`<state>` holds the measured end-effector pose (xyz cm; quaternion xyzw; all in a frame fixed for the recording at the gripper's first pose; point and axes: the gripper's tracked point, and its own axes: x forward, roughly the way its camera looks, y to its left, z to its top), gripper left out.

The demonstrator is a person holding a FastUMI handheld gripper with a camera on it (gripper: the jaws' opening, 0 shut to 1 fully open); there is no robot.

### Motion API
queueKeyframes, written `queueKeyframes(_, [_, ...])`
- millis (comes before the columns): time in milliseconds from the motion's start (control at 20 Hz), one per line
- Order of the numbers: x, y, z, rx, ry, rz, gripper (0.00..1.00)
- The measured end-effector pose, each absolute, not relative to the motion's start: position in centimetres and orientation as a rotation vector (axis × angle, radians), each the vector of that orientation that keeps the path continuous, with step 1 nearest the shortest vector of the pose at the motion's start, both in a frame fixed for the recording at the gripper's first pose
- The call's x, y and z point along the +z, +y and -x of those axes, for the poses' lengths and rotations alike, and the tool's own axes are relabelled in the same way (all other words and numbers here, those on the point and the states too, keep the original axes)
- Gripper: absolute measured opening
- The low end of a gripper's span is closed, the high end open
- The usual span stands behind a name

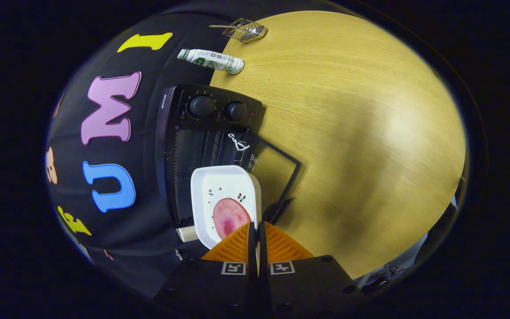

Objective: Open the toaster oven, put the food inside, and close the toaster oven door.

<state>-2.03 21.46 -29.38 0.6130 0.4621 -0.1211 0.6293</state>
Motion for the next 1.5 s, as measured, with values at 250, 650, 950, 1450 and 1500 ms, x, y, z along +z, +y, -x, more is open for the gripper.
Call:
queueKeyframes(250, [-30.9,25.2,-2.6,-0.444,0.975,-1.478,0.05])
queueKeyframes(650, [-33.1,26.1,-9.3,-0.664,0.842,-1.59,0.05])
queueKeyframes(950, [-33.7,27.1,-11.7,-0.698,0.813,-1.603,0.05])
queueKeyframes(1450, [-32.6,28.3,-12.3,-0.611,0.798,-1.654,0.3])
queueKeyframes(1500, [-32.1,28.4,-12.2,-0.59,0.8,-1.661,0.54])
